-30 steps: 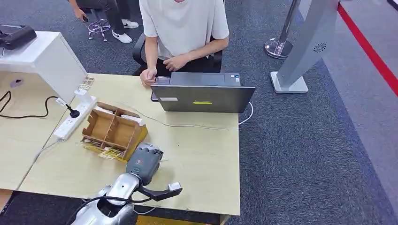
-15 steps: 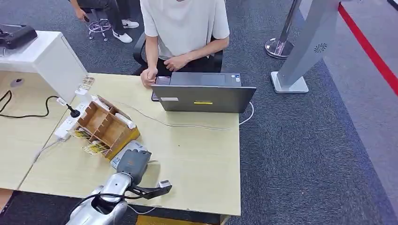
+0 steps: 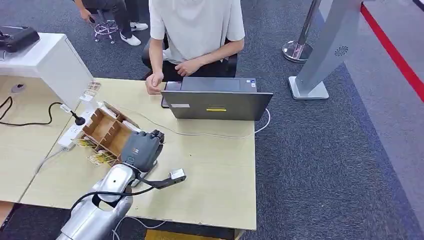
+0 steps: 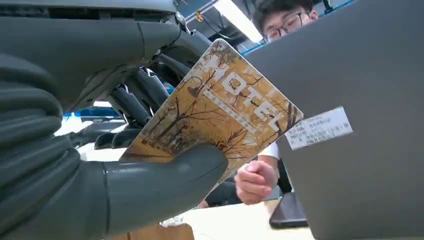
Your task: Pass the card to the sensor for recognition and then transmit it.
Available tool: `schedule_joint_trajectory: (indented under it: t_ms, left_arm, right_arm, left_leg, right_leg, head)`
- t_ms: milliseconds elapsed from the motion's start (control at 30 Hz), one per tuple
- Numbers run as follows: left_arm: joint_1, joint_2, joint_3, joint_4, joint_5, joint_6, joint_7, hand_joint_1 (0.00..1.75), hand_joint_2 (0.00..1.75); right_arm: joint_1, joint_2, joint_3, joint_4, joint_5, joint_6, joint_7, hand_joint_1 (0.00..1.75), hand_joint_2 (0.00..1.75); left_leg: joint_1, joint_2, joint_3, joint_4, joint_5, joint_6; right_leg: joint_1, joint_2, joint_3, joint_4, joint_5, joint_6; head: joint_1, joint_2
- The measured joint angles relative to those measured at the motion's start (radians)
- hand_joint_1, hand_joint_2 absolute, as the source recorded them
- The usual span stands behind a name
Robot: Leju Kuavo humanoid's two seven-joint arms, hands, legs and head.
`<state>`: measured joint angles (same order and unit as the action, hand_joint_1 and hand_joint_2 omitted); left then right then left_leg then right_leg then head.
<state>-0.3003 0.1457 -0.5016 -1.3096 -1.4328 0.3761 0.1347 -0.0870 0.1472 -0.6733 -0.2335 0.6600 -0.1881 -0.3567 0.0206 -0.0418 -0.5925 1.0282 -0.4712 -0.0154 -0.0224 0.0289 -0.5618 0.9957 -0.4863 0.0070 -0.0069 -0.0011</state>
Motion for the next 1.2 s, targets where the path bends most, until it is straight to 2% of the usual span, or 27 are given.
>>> schedule_joint_trajectory:
  t_ms: [300,400,467,633,700,833,1000,1200]
  left_arm:
    - [-0.001,0.000,0.010,-0.018,0.000,0.000,-0.001,1.75,1.75]
    - [-0.010,0.000,0.010,-0.020,-0.018,0.045,-0.003,1.75,1.75]
    - [-0.058,0.002,0.013,-0.020,-0.016,0.051,-0.011,1.75,1.75]
    - [-0.268,0.010,0.041,-0.006,-0.028,-0.003,-0.014,1.75,1.75]
    - [-0.383,0.018,0.050,0.062,-0.053,-0.018,0.014,1.75,1.75]
    - [-0.571,0.042,0.088,0.241,-0.065,-0.002,0.019,1.75,1.75]
    - [-0.650,0.057,0.109,0.335,-0.067,0.008,0.015,1.75,1.75]
    - [-0.668,0.059,0.111,0.364,-0.072,0.002,0.017,1.75,1.75]
  right_arm:
    - [0.000,0.000,0.000,0.000,0.000,0.000,0.000,0.00,0.00]
    - [-0.001,0.000,0.000,0.000,0.007,0.005,-0.001,0.00,0.00]
    - [-0.004,0.000,0.002,0.000,0.014,0.008,0.000,0.00,0.00]
    - [-0.027,0.002,0.010,0.000,0.033,0.016,0.011,0.00,0.00]
    - [-0.035,0.002,0.015,0.000,0.042,0.021,0.023,0.00,0.00]
    - [-0.035,0.002,0.021,0.000,0.039,0.028,0.042,0.00,0.00]
    - [-0.029,0.002,0.021,0.002,0.034,0.027,0.046,0.00,0.00]
    - [-0.031,0.003,0.026,0.005,0.039,0.027,0.046,0.00,0.00]
  left_leg:
    - [0.000,0.000,0.000,0.000,0.000,0.000]
    - [0.000,0.000,0.000,0.000,0.000,0.000]
    - [0.000,-0.002,-0.002,0.000,0.002,0.001]
    - [0.000,-0.003,-0.002,0.000,0.004,0.000]
    - [0.000,-0.003,-0.002,0.000,0.005,0.000]
    - [0.000,-0.002,-0.002,0.000,0.005,0.000]
    - [0.000,-0.002,-0.003,0.000,0.005,0.000]
    - [0.000,-0.002,-0.003,0.000,0.005,0.000]
  right_leg:
    - [0.000,0.000,0.000,0.000,0.000,0.000]
    - [0.000,0.000,-0.001,0.000,0.000,0.000]
    - [0.000,-0.003,-0.001,0.000,0.000,0.000]
    - [0.000,-0.003,-0.001,0.000,0.003,0.001]
    - [0.000,-0.003,-0.001,0.001,0.004,0.001]
    - [0.000,-0.001,-0.002,0.001,0.005,0.000]
    - [0.000,-0.001,-0.002,0.001,0.004,0.000]
    - [0.000,-0.001,-0.002,0.001,0.004,0.000]
  head:
    - [0.000,0.000]
    - [0.000,0.000]
    - [0.000,0.000]
    - [0.000,0.000]
    - [0.001,0.000]
    - [0.000,0.000]
    - [0.000,0.000]
    - [0.000,0.000]
